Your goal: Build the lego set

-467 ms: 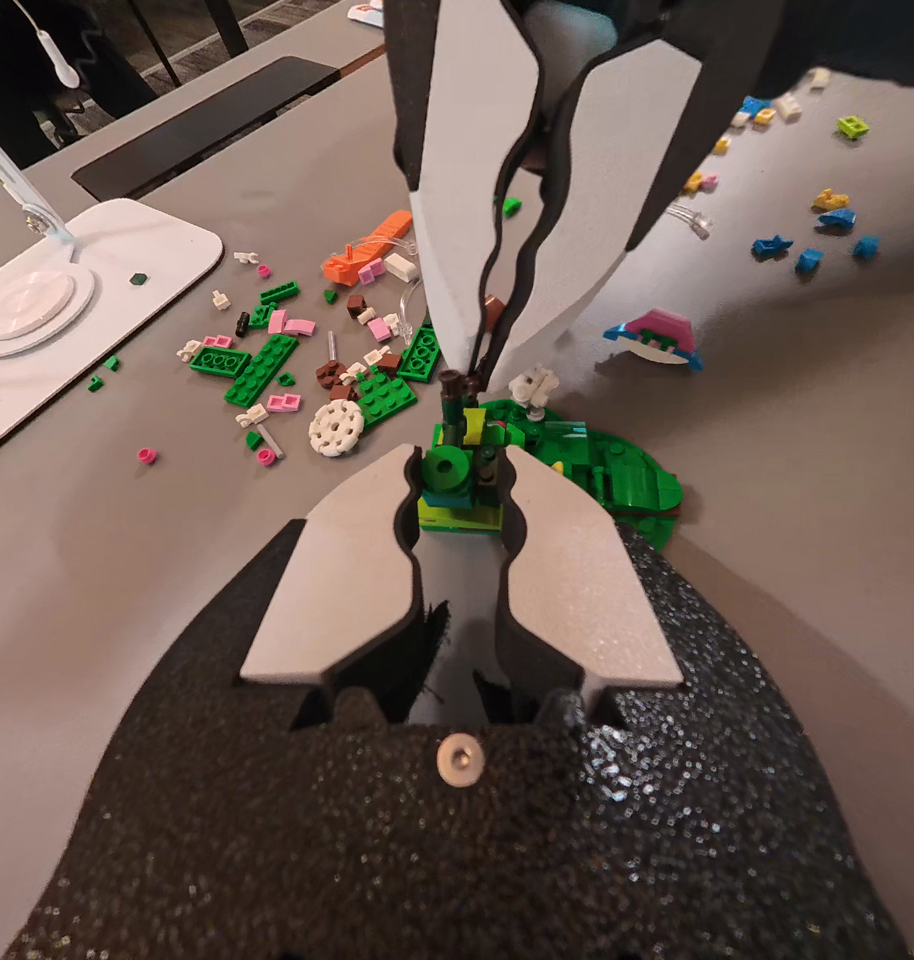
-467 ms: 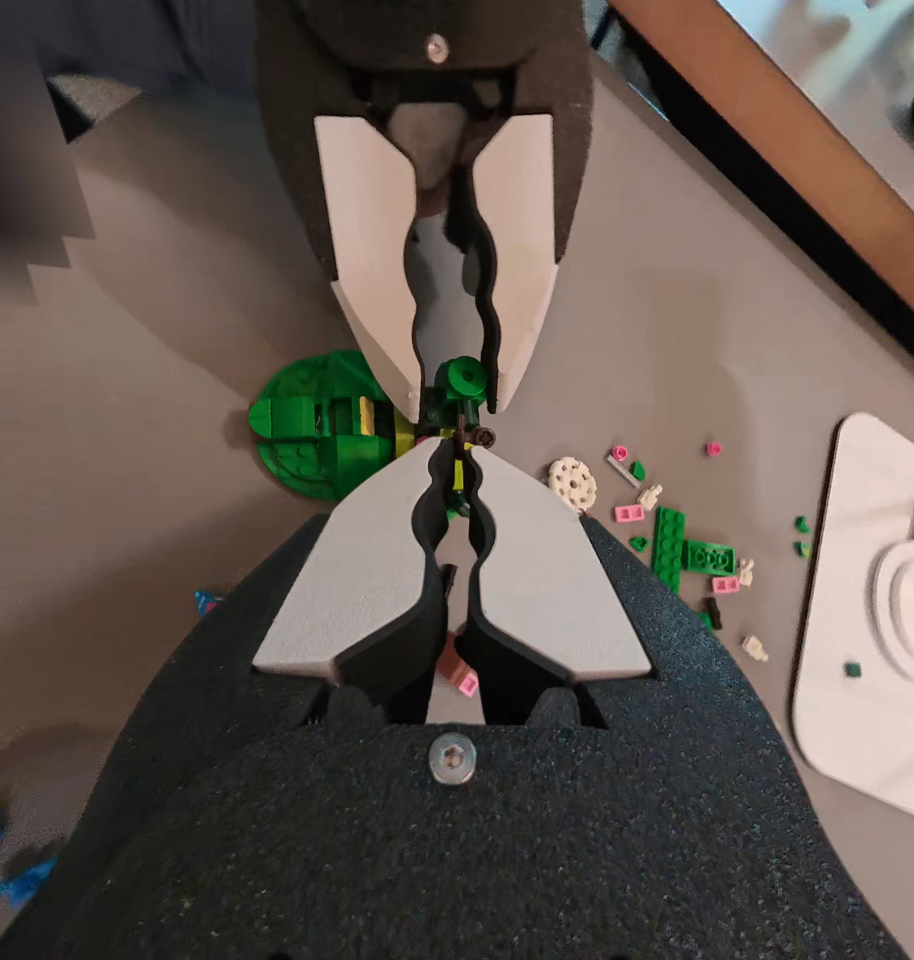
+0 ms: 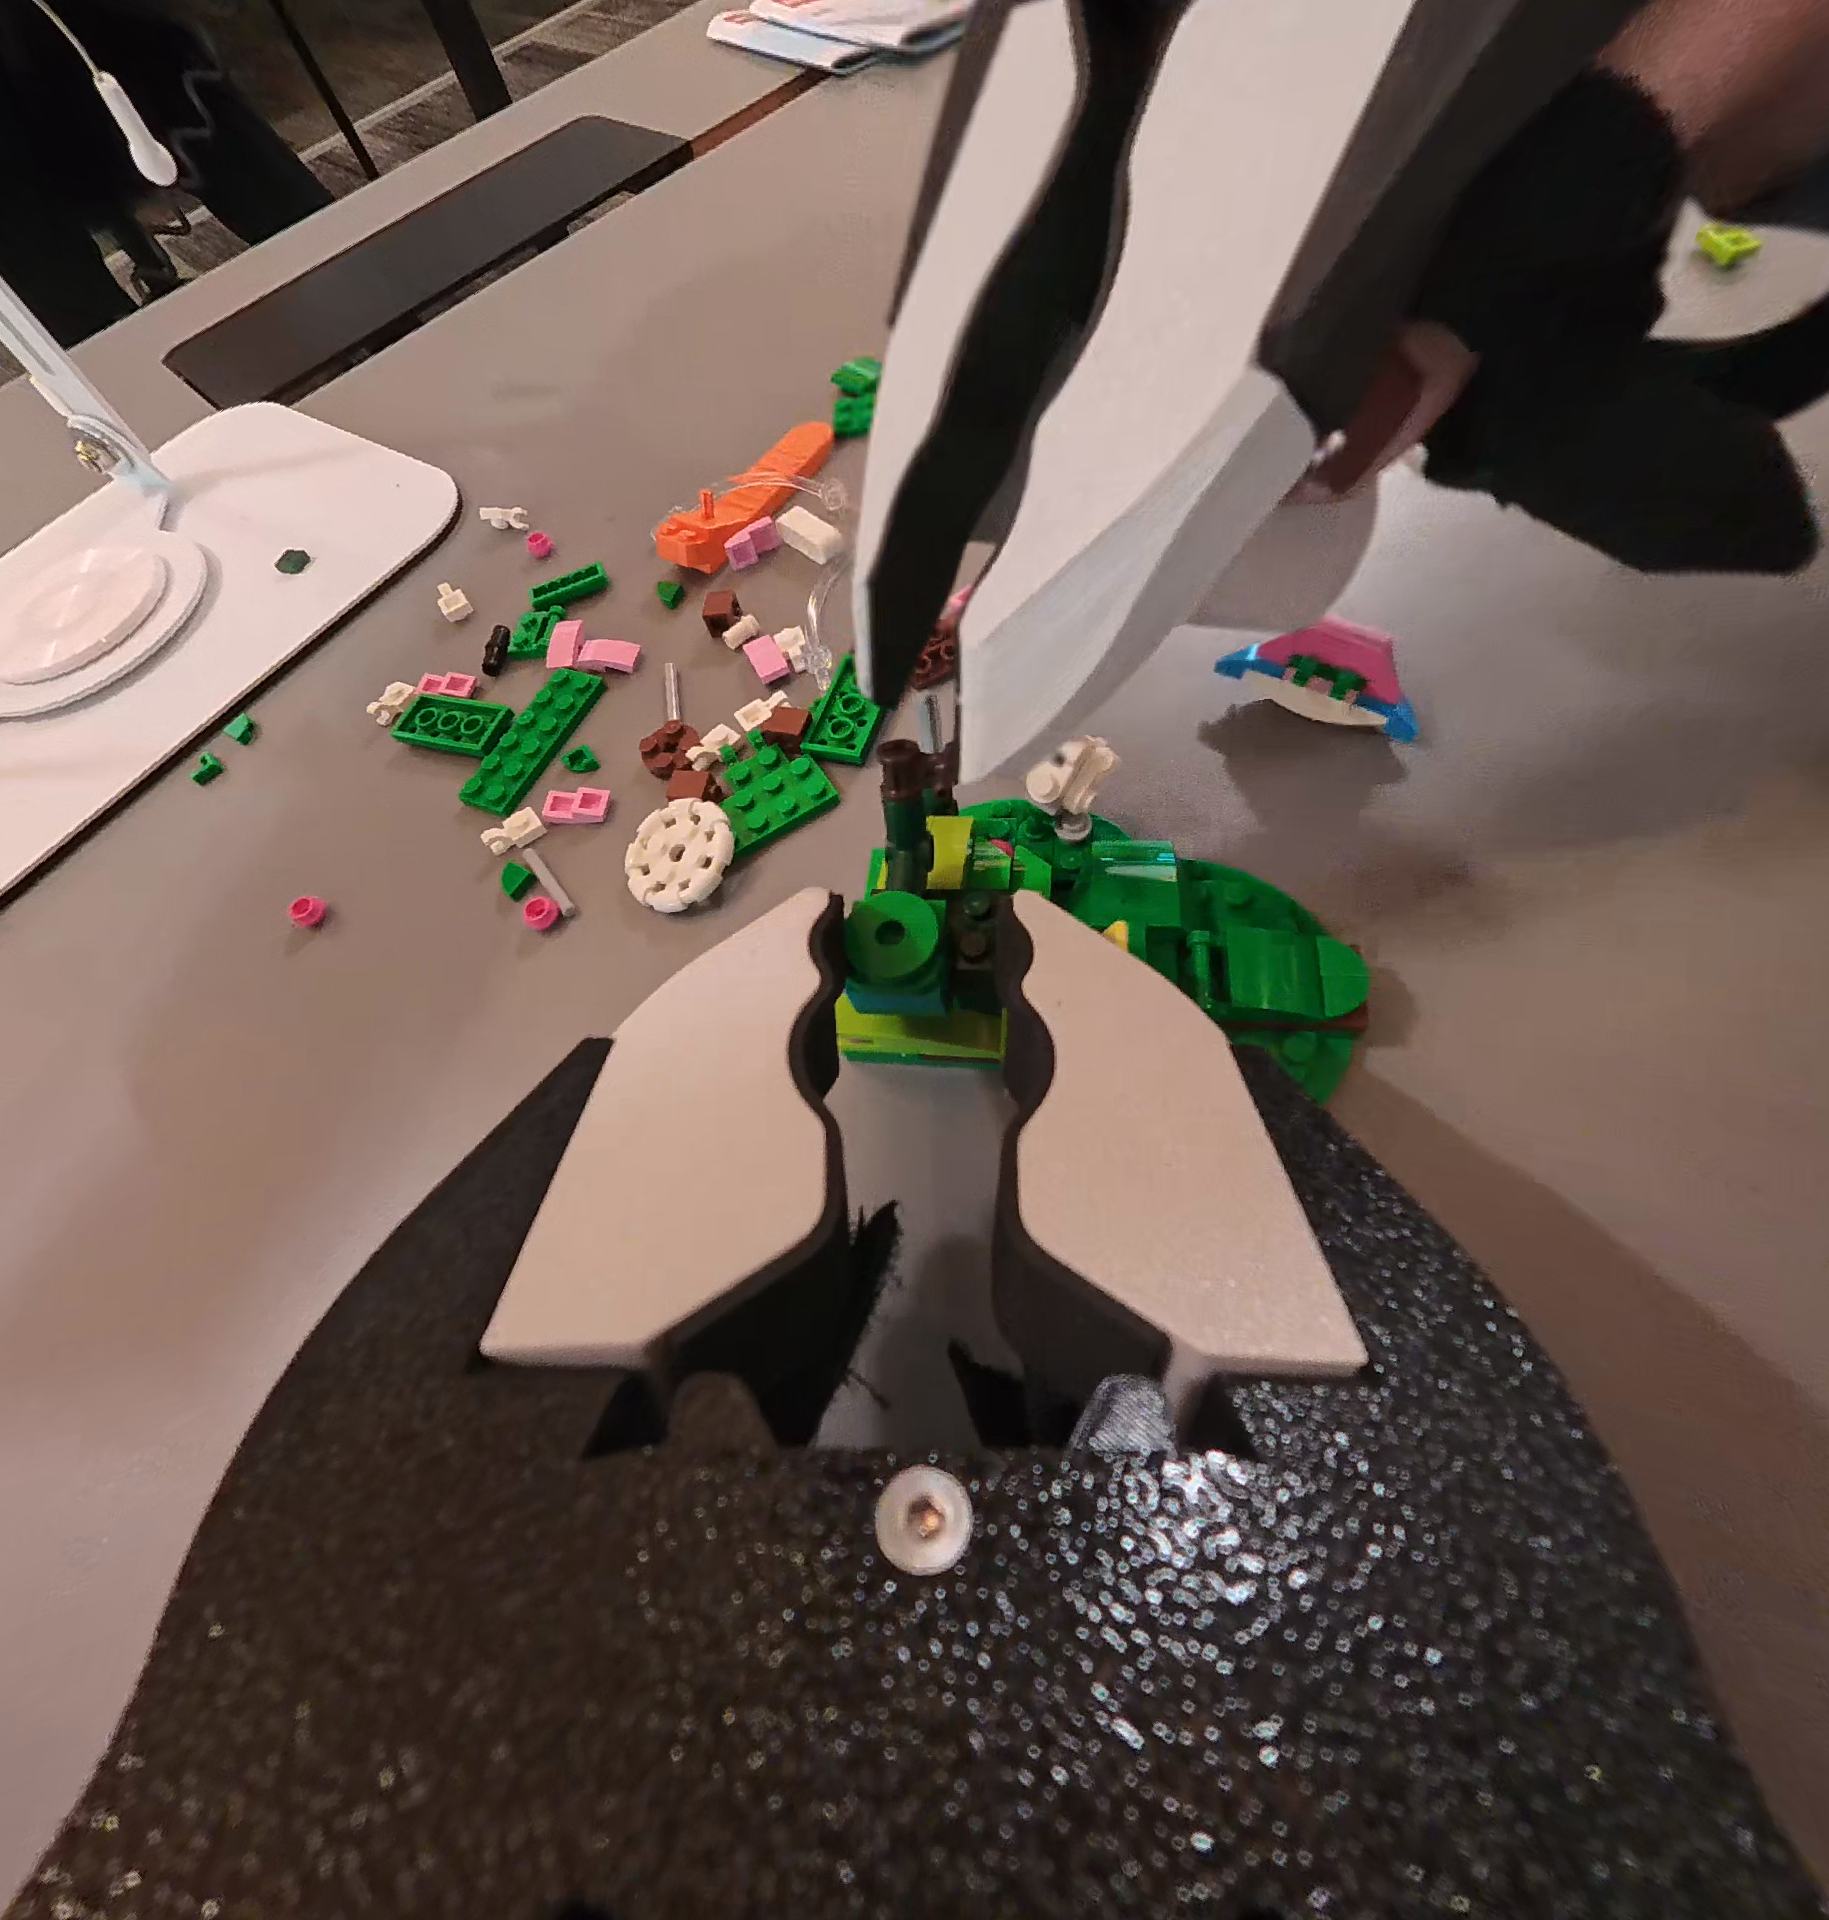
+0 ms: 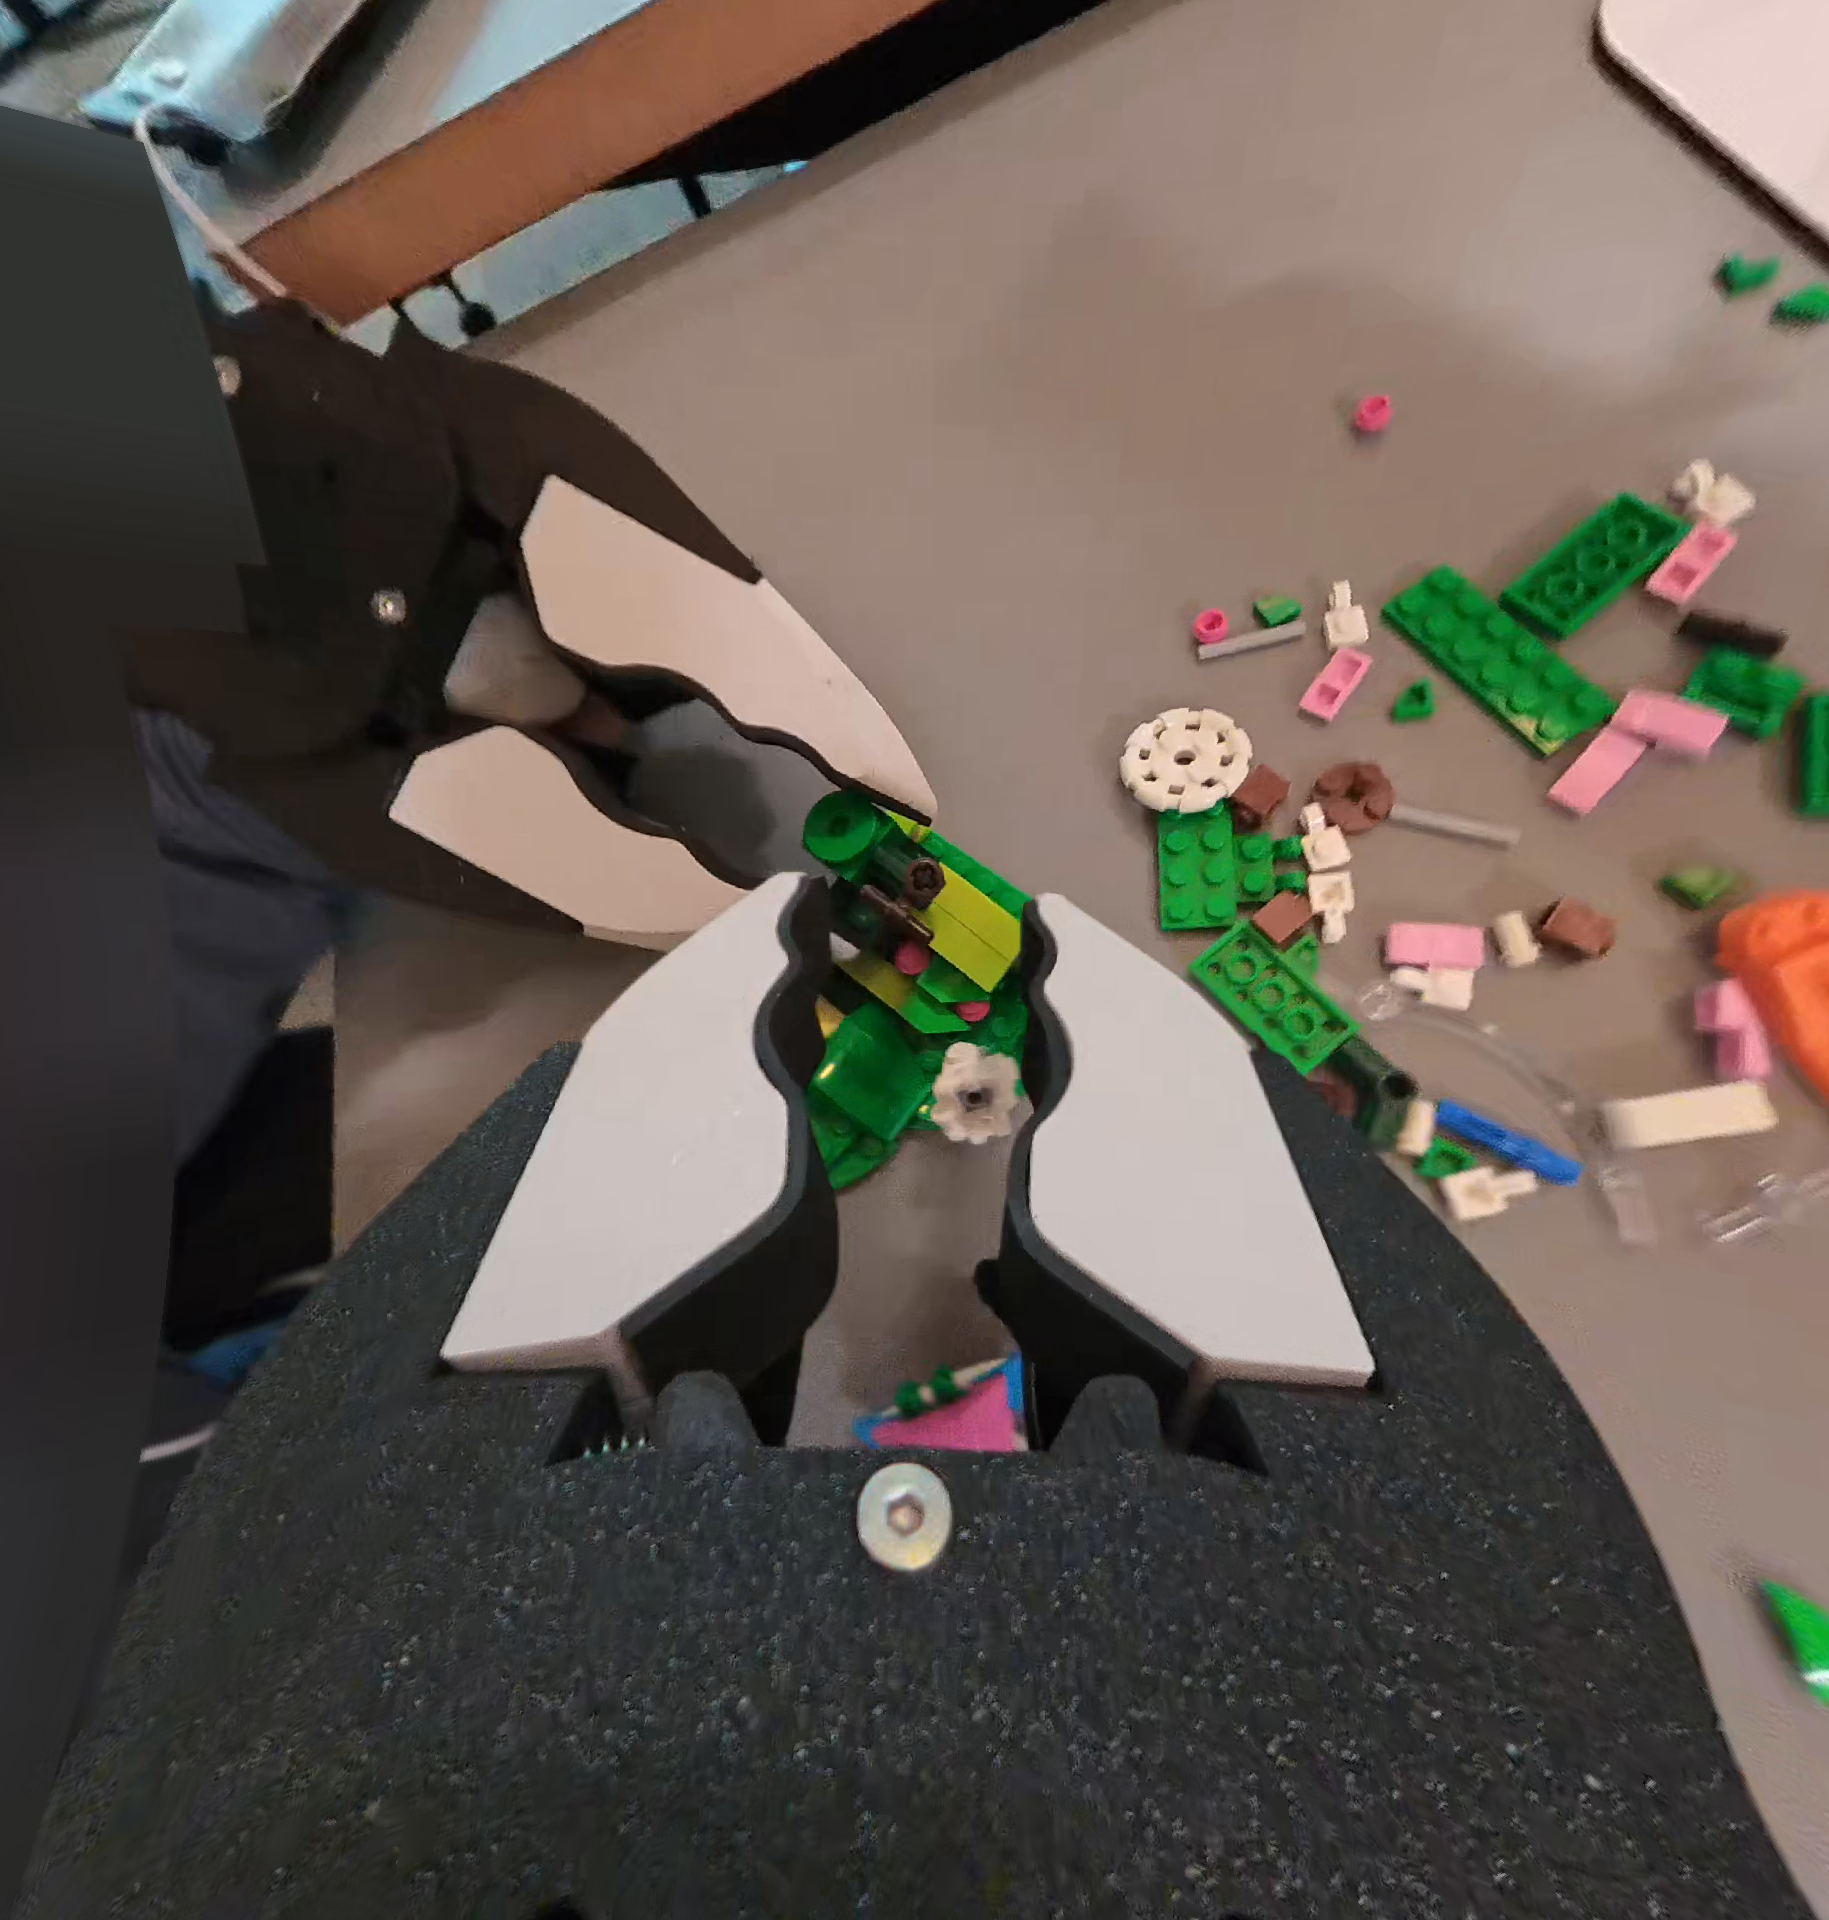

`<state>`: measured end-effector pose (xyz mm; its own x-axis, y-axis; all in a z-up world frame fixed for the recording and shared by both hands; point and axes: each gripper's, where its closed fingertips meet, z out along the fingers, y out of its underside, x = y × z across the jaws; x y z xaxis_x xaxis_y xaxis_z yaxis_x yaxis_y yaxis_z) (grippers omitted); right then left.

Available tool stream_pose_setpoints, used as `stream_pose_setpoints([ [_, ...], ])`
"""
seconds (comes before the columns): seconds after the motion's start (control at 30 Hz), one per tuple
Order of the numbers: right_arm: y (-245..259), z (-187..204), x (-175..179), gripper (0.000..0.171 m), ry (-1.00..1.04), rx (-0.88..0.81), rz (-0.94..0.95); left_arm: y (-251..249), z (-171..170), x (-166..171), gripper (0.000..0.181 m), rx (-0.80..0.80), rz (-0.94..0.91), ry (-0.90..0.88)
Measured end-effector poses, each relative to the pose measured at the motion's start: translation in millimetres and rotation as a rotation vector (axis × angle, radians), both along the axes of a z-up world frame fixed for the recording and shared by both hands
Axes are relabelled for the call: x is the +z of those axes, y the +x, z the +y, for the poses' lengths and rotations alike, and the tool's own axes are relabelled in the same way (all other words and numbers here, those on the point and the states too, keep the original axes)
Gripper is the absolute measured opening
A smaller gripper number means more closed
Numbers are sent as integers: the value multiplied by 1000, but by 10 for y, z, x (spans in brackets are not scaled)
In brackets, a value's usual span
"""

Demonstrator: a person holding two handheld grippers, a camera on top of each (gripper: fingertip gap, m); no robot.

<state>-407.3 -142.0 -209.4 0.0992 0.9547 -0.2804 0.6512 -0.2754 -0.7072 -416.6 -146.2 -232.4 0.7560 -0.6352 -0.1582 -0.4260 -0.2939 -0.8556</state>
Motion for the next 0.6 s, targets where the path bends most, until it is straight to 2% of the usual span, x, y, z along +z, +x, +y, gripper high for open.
stream_pose_setpoints([
  [0.17, -46, -63, -109, 32, -8, -88, -63, -2, -1, 0, 28, 3, 4, 4],
  [0.27, -66, -45, -111, 21, 21, -101, -69, -5, -1, 0, 28, 2, 4, 3],
  [0.33, -66, -54, -112, 14, 32, -89, -71, -6, -1, 0, 28, 0, 5, 4],
  [0.6, -59, -45, -119, 14, 79, 61, -50, -6, -1, -1, 27, -2, 2, 2],
])
